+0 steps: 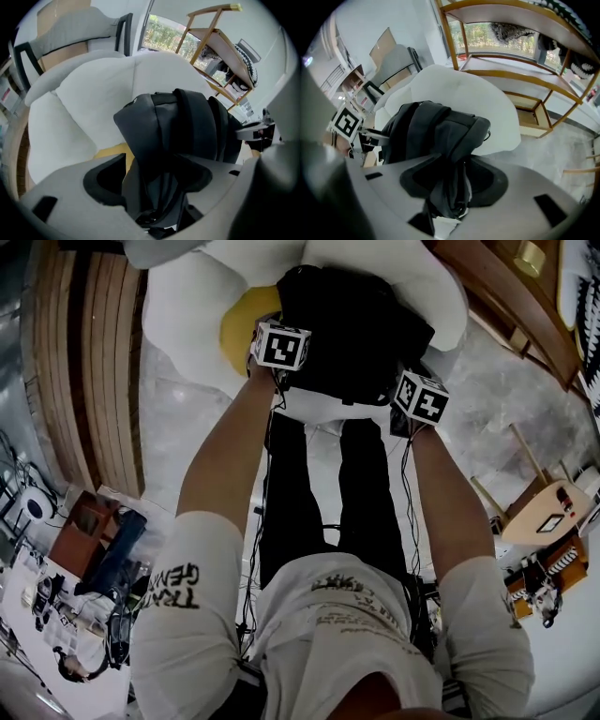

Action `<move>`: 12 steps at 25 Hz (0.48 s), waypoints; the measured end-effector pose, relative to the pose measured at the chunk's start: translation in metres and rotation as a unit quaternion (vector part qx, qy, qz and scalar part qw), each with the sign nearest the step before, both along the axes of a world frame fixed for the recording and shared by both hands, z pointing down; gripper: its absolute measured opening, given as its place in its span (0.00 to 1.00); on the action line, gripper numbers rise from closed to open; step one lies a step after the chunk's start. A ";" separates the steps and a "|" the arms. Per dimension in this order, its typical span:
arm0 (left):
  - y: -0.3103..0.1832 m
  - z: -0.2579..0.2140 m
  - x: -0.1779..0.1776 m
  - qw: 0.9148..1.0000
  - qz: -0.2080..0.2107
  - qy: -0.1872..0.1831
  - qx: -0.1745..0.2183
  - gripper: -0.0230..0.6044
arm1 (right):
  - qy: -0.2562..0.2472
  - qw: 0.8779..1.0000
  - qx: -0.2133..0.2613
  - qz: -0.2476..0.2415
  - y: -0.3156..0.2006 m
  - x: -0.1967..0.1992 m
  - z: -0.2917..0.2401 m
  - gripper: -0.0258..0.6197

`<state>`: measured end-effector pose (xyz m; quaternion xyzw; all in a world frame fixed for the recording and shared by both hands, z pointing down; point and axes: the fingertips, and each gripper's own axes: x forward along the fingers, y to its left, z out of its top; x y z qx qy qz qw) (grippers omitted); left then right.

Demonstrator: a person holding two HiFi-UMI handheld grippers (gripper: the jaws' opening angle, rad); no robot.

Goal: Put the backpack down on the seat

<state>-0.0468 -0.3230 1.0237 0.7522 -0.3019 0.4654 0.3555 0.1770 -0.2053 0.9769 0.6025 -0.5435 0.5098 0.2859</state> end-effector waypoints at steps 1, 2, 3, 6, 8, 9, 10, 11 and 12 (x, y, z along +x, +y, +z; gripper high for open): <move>-0.001 -0.003 -0.002 1.000 0.004 -0.009 0.013 0.51 | -0.005 1.000 -0.005 0.016 0.003 0.004 0.001 0.31; -0.001 -0.007 -0.004 1.000 0.008 -0.015 0.024 0.51 | -0.009 0.999 -0.009 0.030 0.005 0.009 0.001 0.38; -0.001 -0.012 -0.007 0.999 0.008 -0.018 0.033 0.52 | -0.010 0.999 -0.010 0.039 0.007 0.012 0.000 0.42; 0.002 -0.034 -0.010 0.998 -0.020 -0.003 0.051 0.52 | -0.001 1.000 0.015 0.021 0.006 0.010 -0.016 0.43; 0.004 -0.054 -0.013 0.997 -0.047 0.005 0.065 0.45 | 0.006 0.998 0.047 -0.037 0.002 -0.005 -0.034 0.43; 0.004 -0.065 -0.017 0.995 -0.062 0.004 0.076 0.29 | 0.013 0.996 0.058 -0.072 0.002 -0.013 -0.044 0.39; 0.004 -0.077 -0.020 0.993 -0.078 0.003 0.088 0.12 | 0.023 0.992 0.067 -0.103 0.003 -0.020 -0.054 0.25; 0.004 -0.089 -0.023 0.991 -0.092 0.007 0.100 0.10 | 0.033 0.989 0.075 -0.126 0.003 -0.025 -0.064 0.12; 0.004 -0.103 -0.024 0.989 -0.103 0.014 0.109 0.08 | 0.041 0.986 0.084 -0.139 0.003 -0.028 -0.075 0.11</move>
